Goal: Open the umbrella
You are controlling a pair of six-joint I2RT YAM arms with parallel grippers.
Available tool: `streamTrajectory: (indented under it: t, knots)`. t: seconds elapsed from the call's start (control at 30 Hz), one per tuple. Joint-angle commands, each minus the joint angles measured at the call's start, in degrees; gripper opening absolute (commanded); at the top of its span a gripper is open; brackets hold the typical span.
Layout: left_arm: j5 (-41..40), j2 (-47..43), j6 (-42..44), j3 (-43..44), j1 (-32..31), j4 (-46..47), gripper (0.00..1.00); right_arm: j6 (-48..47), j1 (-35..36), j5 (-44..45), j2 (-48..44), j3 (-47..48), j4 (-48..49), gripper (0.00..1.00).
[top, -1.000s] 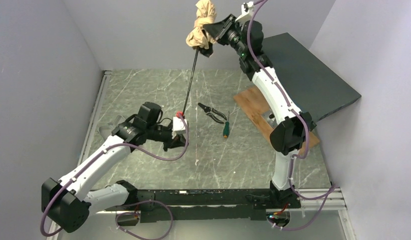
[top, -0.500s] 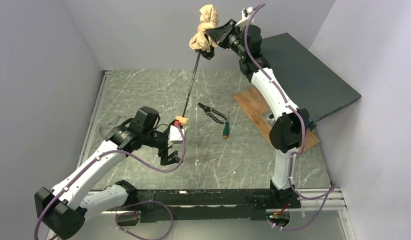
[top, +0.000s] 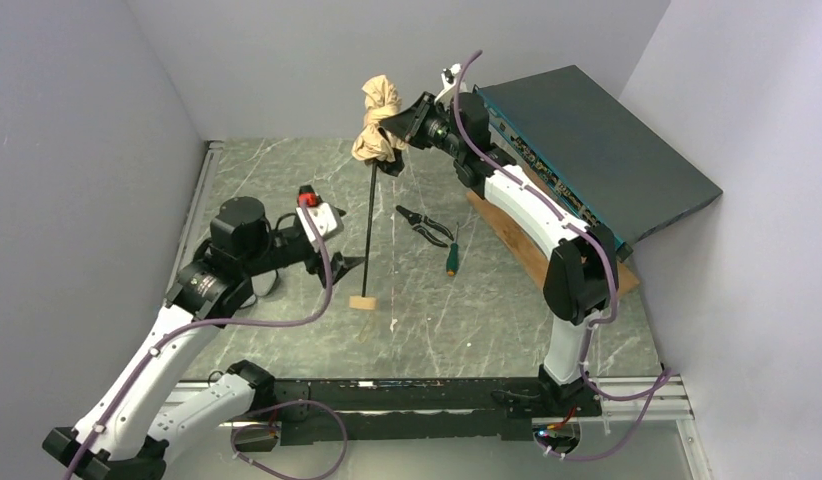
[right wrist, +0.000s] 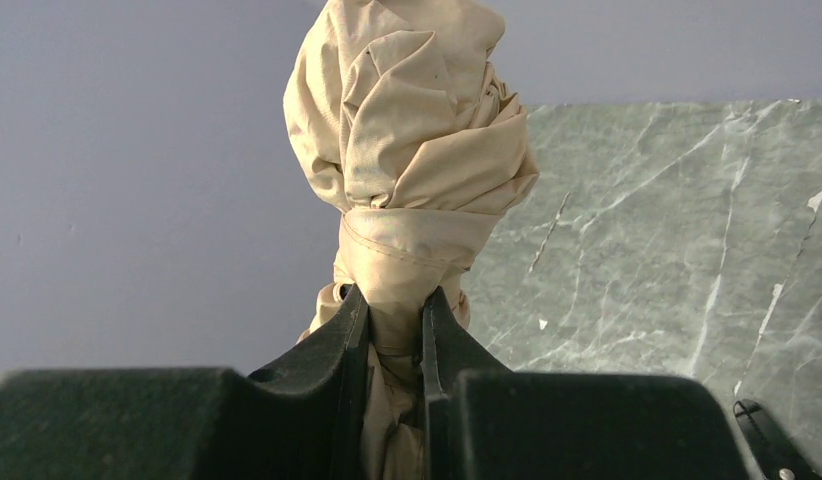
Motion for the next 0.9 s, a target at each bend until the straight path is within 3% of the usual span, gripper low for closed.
streamTrajectory:
  t: [0.0, 0.13, 0.2, 0.27, 0.47, 0.87]
  knots:
    - [2.5, 2.0, -9.8, 3.2, 7.2, 2.4, 1.0, -2.2, 0.4, -4.9, -6.3, -1.3, 9.3, 0.0]
    - [14.1, 8.4, -18.0, 10.6, 17.6, -1.9, 1.0, -8.9, 1.3, -19.3, -8.7, -7.4, 16.1, 0.0]
    - [23.2, 10.8, -22.1, 12.5, 22.8, -0.4, 1.0, -10.4, 1.3, -22.6, -10.1, -9.3, 15.4, 0.0]
    - [26.8, 11.7, -25.5, 12.2, 25.8, 2.1, 1.0, -12.4, 1.4, -25.2, -11.5, -10.5, 14.6, 0.0]
    - [28.8, 12.7, -25.2, 8.8, 26.1, 4.9, 1.0, -19.2, 3.0, -32.6, -14.2, -11.7, 12.9, 0.0]
    - [25.6, 12.1, -28.0, 6.2, 22.6, 10.8, 1.0, -25.4, 8.5, -37.9, -16.5, -12.6, 8.2, 0.0]
